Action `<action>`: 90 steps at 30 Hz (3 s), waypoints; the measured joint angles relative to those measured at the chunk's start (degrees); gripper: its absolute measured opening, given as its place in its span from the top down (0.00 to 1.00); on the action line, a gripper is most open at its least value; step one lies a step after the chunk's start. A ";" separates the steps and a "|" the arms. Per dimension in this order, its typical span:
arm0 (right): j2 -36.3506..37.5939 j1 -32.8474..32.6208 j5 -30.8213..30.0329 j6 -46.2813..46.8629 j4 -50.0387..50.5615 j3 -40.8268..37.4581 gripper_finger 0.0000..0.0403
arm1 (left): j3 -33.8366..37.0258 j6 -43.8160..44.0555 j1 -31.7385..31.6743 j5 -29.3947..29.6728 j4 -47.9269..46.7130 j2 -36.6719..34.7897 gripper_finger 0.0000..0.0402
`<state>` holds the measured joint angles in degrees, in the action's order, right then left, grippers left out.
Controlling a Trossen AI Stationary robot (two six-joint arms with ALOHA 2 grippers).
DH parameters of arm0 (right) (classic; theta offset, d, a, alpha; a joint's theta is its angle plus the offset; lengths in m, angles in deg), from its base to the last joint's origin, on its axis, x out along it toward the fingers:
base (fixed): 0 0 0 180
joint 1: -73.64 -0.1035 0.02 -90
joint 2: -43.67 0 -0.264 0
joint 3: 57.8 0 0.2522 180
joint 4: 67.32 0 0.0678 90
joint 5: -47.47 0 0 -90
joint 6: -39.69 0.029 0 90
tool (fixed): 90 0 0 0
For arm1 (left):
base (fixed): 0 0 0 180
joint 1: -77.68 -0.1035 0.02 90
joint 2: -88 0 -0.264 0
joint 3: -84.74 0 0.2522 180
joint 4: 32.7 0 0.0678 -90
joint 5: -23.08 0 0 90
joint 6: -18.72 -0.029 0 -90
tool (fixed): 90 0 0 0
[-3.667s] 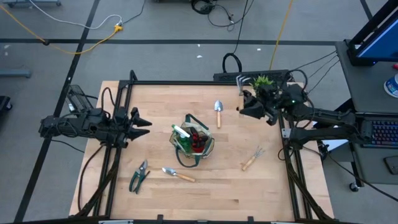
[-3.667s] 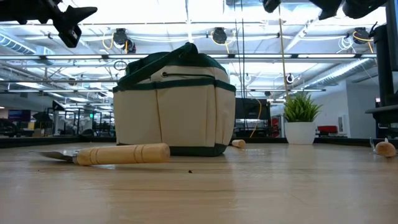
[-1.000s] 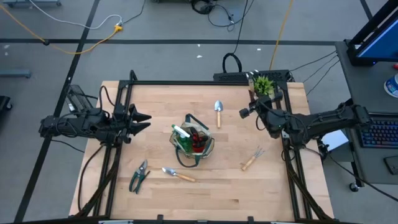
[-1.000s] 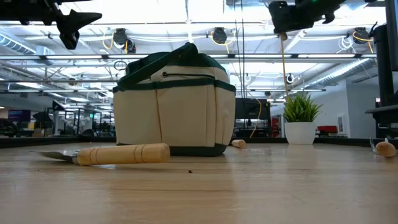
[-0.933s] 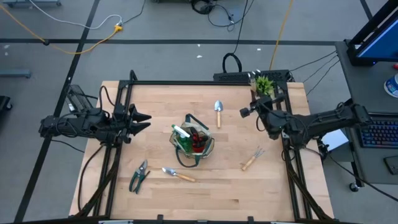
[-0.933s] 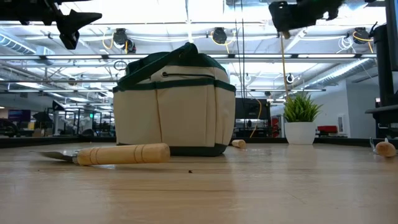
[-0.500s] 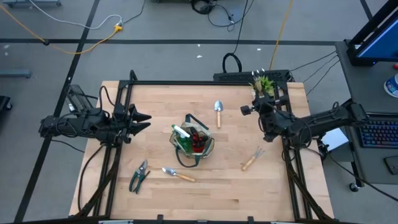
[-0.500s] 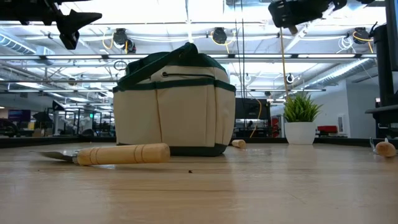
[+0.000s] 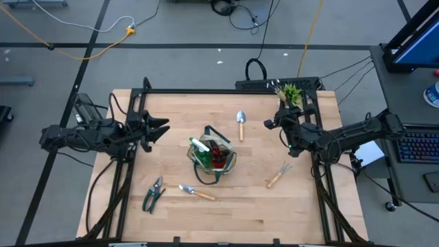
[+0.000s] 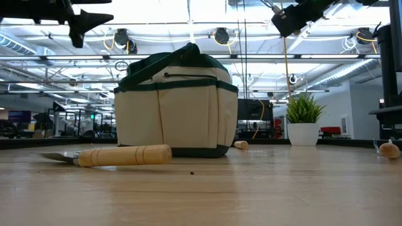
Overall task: Pick & Place Garden tools in Gardening bag
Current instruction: Put the brown hand rake into the gardening bag
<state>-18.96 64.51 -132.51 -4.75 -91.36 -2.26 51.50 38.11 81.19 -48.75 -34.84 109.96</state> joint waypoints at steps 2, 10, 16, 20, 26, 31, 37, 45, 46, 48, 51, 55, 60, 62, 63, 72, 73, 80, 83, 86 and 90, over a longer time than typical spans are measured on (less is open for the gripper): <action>-0.03 0.00 0.07 -0.02 -0.03 0.00 0.85 | 0.00 -0.47 0.00 0.00 3.00 2.58 0.54; -0.56 -1.18 7.56 2.60 -0.26 0.00 0.85 | 0.02 -1.37 0.02 -0.49 13.68 13.90 0.54; -2.10 -2.69 15.80 10.13 -0.15 0.02 0.85 | 0.02 -2.79 0.00 -3.55 22.97 21.08 0.54; -2.89 -2.99 23.90 18.06 -0.12 0.02 0.85 | 0.02 -5.44 0.00 -4.94 30.20 25.15 0.54; -2.93 -1.47 38.34 34.72 4.23 0.02 0.85 | -2.34 -6.37 0.02 -6.22 33.72 29.96 0.54; -2.92 1.52 52.73 47.56 7.30 0.02 0.85 | -6.05 -8.01 0.02 -8.08 33.67 34.10 0.54; -2.93 5.27 67.11 59.42 10.17 0.02 0.85 | -11.69 -10.82 0.02 -10.15 33.33 39.57 0.54; -2.95 8.05 82.73 69.42 8.43 0.02 0.85 | -19.31 -11.79 0.02 -11.30 31.35 46.92 0.54; -2.93 8.15 83.96 70.09 7.70 0.02 0.85 | -20.23 -11.77 0.02 -11.30 31.14 47.91 0.54; -2.91 8.37 85.70 70.96 6.82 0.03 0.85 | -21.66 -11.85 0.02 -11.44 29.96 49.62 0.54; -2.93 8.38 87.24 71.04 5.85 0.04 0.85 | -23.97 -11.69 0.02 -12.29 30.04 52.72 0.54; -2.91 8.35 87.30 70.62 5.64 0.04 0.85 | -27.01 -11.53 0.02 -12.39 29.92 56.54 0.54; -2.93 8.34 88.75 68.79 5.67 0.04 0.85 | -31.25 -11.40 0.02 -12.38 30.07 60.91 0.54; -2.93 8.33 88.83 68.15 5.68 0.04 0.85 | -32.52 -11.40 0.02 -12.38 29.74 62.25 0.54; -2.93 8.33 89.02 67.70 5.66 0.04 0.85 | -33.26 -11.40 0.01 -12.37 29.87 62.90 0.54; -2.93 8.28 91.76 65.04 5.90 0.04 0.85 | -37.32 -10.01 -0.39 -12.33 29.93 66.51 0.54; -2.93 8.31 91.78 64.70 5.90 0.04 0.85 | -37.68 -9.96 -0.39 -12.32 29.85 66.88 0.54; -2.93 8.28 93.27 64.50 5.90 0.04 0.85 | -39.92 -9.15 -0.42 -12.21 30.06 69.76 0.54; -2.93 8.28 93.26 64.40 5.90 0.04 0.85 | -41.13 -8.76 -0.42 -12.14 30.13 70.85 0.54; -2.93 8.28 93.26 64.30 5.98 0.04 0.85 | -41.73 -8.91 -0.42 -10.69 30.11 70.87 0.54; -2.95 8.28 93.26 64.30 6.25 0.04 0.85 | -41.75 -10.76 -0.44 -7.12 30.66 70.82 0.54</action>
<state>-21.92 72.80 -39.25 59.55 -85.11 -2.22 9.75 27.35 80.75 -55.87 -4.17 180.78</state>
